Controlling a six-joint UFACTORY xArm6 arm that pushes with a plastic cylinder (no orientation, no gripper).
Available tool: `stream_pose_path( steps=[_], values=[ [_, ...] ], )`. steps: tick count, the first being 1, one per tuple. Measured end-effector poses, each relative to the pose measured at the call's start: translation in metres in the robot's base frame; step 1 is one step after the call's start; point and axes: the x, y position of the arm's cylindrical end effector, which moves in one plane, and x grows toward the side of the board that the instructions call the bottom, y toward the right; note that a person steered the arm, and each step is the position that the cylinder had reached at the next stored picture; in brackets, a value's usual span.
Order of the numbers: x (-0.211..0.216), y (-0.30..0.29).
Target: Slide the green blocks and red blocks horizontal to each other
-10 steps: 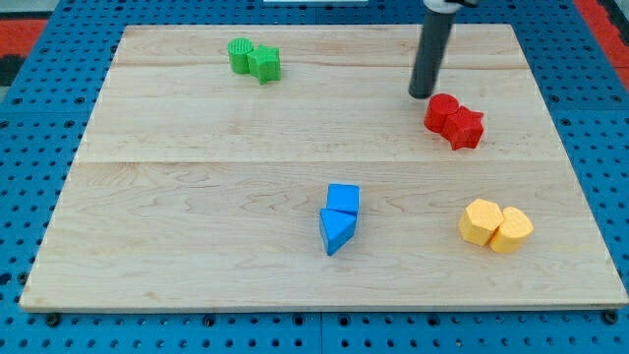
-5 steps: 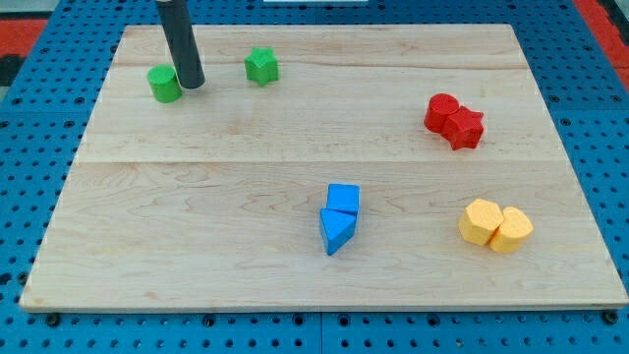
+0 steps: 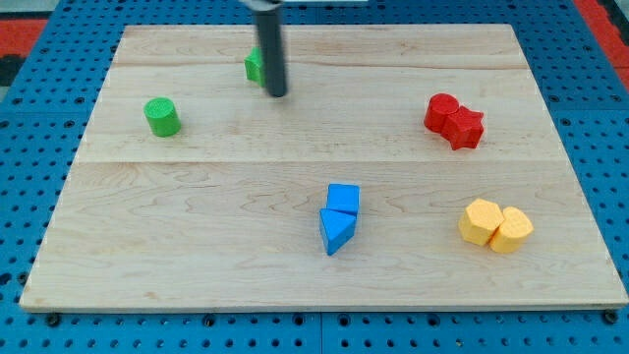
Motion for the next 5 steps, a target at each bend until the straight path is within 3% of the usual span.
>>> stream_pose_path(
  steps=[1,2,3,5],
  values=[
    [-0.053,-0.001],
    [-0.039,-0.078],
    [0.021,-0.143],
    [0.028,-0.122]
  ],
)
